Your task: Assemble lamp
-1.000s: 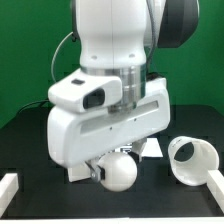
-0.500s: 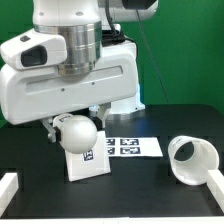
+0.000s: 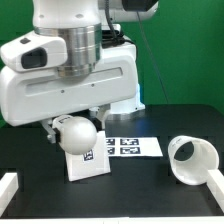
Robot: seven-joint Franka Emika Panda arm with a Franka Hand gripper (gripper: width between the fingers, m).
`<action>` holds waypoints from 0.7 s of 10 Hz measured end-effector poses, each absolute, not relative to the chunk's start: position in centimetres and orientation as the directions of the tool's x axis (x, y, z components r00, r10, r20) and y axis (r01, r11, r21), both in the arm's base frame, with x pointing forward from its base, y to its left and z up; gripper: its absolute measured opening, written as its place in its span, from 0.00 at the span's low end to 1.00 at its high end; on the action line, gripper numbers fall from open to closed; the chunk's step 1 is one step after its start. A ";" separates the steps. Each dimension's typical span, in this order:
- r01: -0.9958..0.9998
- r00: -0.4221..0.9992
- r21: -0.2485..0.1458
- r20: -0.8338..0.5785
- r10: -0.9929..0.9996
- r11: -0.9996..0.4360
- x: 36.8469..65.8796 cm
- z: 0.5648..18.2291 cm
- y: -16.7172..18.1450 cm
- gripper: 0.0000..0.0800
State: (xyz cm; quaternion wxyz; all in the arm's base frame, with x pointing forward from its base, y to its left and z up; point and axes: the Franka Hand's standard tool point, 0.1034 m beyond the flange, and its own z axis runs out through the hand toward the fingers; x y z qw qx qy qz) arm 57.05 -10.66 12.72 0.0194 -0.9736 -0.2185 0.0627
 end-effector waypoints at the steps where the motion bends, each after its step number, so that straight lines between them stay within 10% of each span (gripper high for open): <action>1: 0.388 0.913 -0.052 -0.112 0.392 -0.920 55.0 13.1 -12.7 0.71; 7: 0.300 0.943 -0.069 -0.130 0.306 -0.952 51.2 11.9 -15.4 0.71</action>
Offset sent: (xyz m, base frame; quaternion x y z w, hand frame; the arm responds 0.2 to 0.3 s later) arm -0.0202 -0.0213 -0.0168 0.0748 0.0128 0.0481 0.9960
